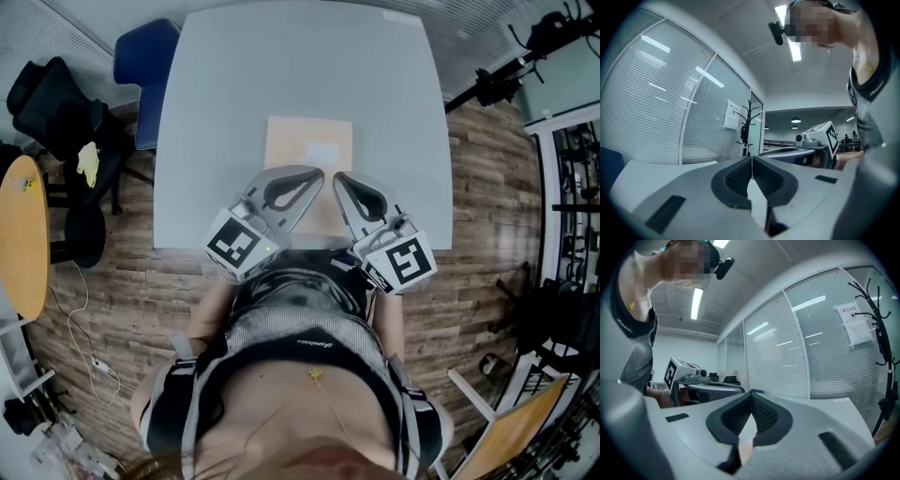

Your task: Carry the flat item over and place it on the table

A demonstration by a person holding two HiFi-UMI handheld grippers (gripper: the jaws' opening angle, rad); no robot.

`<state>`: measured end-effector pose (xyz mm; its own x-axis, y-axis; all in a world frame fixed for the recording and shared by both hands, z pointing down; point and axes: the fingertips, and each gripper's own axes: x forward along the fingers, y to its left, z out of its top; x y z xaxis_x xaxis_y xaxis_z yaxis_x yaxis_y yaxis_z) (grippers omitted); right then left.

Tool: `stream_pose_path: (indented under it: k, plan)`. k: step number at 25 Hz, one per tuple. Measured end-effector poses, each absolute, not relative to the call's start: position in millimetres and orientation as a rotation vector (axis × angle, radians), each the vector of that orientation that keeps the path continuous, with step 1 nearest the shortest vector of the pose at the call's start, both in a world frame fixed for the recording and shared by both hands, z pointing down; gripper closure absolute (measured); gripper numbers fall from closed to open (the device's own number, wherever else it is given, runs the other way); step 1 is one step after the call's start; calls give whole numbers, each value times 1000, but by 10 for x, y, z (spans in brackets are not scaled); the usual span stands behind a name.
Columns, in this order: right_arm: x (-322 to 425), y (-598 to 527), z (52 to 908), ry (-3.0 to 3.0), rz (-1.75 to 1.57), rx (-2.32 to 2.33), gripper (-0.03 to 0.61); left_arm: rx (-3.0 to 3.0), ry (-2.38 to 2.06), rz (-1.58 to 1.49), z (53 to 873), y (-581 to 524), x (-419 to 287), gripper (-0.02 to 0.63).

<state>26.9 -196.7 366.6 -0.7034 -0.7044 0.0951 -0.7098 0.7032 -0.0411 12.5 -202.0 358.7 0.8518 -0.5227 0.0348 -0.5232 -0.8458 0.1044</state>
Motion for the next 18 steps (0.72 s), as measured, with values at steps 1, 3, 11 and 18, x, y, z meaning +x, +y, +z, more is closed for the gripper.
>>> stream_pose_path:
  k: [1,3,11,18]
  plan:
    - [267,-1967,3670,-2831,113,1176,580,2914,-830,7,3577,-2023,123,603]
    - [266,-1964,3671,-2830,106,1171,580,2912,-831,-3,3565,-2024,124,603]
    - [234,-1970,3733,-2804,128,1151,580,2904,-828,6,3587,-2036,120,603]
    - [225,-1994,3748,-2799,93,1142,580,2893,-818,8,3620,-2054,125,603]
